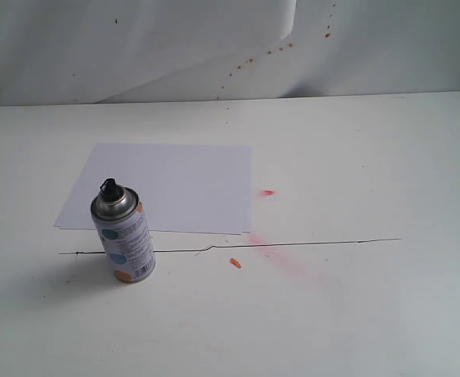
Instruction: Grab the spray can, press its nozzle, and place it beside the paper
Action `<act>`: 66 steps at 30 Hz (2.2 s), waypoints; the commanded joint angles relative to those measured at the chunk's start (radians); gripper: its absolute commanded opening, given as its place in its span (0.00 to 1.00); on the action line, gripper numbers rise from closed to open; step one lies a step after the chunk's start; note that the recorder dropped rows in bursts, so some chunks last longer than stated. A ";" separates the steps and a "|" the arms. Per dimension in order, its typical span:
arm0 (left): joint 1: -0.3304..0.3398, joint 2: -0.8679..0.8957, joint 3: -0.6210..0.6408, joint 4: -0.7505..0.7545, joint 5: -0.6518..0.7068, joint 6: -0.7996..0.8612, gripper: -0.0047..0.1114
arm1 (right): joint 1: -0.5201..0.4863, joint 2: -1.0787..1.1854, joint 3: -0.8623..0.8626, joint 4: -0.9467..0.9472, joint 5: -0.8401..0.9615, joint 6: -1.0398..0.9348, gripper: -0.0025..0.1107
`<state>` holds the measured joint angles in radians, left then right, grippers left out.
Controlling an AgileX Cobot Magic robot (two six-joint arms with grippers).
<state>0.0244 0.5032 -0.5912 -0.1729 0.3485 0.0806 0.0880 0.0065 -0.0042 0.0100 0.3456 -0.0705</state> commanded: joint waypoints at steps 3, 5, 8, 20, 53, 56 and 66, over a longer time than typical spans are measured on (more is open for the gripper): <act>-0.006 0.164 -0.027 -0.058 0.031 0.052 0.04 | -0.007 -0.006 0.004 0.001 -0.005 -0.004 0.02; -0.006 0.165 -0.027 -0.058 -0.032 0.052 0.04 | -0.007 -0.006 0.004 0.001 -0.005 -0.004 0.02; -0.006 0.165 -0.027 -0.058 -0.089 0.052 0.04 | -0.007 -0.006 0.004 0.001 -0.005 -0.004 0.02; -0.092 0.179 0.089 -0.162 -0.312 0.051 0.04 | -0.007 -0.006 0.004 0.001 -0.005 -0.004 0.02; -0.134 0.552 0.591 0.311 -1.427 -0.302 0.04 | -0.007 -0.006 0.004 0.001 -0.005 -0.004 0.02; -0.134 0.627 0.591 0.564 -1.444 -0.302 0.04 | -0.007 -0.006 0.004 0.001 -0.005 -0.004 0.02; -0.134 0.803 0.591 0.858 -1.361 -0.471 0.04 | -0.007 -0.006 0.004 0.001 -0.005 -0.004 0.02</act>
<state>-0.1051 1.2794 -0.0056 0.6354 -1.0230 -0.3194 0.0880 0.0065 -0.0042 0.0100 0.3456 -0.0705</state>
